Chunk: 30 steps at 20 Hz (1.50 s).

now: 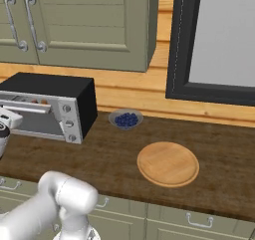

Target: Pick up the kebab skewer and baguette bread, and place them inside the toaster oven. Close the toaster oven door and start by setting the timer.

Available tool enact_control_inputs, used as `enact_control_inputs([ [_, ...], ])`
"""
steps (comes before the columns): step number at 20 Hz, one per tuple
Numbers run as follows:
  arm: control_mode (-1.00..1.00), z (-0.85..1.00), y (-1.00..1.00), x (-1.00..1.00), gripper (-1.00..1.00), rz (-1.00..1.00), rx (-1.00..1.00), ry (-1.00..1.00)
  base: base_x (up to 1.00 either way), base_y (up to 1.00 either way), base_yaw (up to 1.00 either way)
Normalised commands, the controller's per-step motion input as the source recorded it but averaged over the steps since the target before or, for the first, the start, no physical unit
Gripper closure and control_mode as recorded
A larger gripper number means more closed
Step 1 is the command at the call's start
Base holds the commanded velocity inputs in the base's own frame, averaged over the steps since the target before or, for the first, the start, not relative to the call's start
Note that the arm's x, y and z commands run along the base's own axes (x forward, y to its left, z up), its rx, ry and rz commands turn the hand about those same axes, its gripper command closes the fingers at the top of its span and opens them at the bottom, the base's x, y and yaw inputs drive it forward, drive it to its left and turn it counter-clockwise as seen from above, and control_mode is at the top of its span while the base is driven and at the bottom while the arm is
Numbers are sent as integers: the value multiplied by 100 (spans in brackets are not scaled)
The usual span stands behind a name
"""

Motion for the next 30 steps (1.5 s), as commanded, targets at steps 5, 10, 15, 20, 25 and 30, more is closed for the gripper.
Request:
enact_control_inputs([
  [5, -100, 0, 0, 39, -100, -1, 0, 0, 0, 0, 0],
  [10, -100, 0, 0, 28, -100, -2, 0, 0, 0, 0, 0],
  [15, -100, 0, 0, 23, -100, 0, 0, 0, 0, 0, 0],
  [20, -100, 0, 3, 14, -100, -1, 0, 0, 0, 0, 0],
  [25, -100, 0, 4, 30, -100, -1, 0, 0, 0, 0, 0],
  [30, -100, 0, 1, 18, -100, 0, 0, 0, 0, 0, 0],
])
